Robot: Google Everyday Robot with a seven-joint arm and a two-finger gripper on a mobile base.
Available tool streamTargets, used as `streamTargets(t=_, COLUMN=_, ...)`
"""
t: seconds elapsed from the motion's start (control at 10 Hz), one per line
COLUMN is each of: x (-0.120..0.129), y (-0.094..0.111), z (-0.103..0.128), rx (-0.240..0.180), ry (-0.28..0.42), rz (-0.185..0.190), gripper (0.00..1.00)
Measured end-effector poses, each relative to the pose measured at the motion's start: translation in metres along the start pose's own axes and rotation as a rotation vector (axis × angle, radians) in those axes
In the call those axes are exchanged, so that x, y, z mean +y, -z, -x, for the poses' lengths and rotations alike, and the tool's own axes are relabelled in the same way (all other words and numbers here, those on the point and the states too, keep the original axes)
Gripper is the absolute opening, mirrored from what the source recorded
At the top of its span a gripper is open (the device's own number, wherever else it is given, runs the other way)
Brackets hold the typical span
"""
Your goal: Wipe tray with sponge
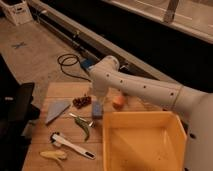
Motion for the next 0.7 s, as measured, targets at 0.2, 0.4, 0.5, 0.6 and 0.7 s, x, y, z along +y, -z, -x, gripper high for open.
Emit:
streamTargets(t=0.2, x=0.0021, y=-0.0023, z=-0.0007, rx=0.0, ry=0.003, rz=0.003, gripper=0.65)
streamTargets(t=0.4, x=0.0015, y=-0.0024, z=-0.0006, rx=0.001, ry=0.004, rz=0.003, gripper=0.65)
streamTargets(t=0.5, x=0.0007, y=-0.0019, z=0.0001, rx=0.001, ry=0.006, rz=0.003, gripper=0.65)
streamTargets(t=0.6, x=0.0042, y=-0.0023, z=-0.0023, rx=0.003, ry=0.008, rz=0.022, gripper=0.65)
streamTargets(t=0.7, x=0.0055, y=-0.0051, z=-0.0046, rx=0.004, ry=0.017, rz=0.054, gripper=0.65)
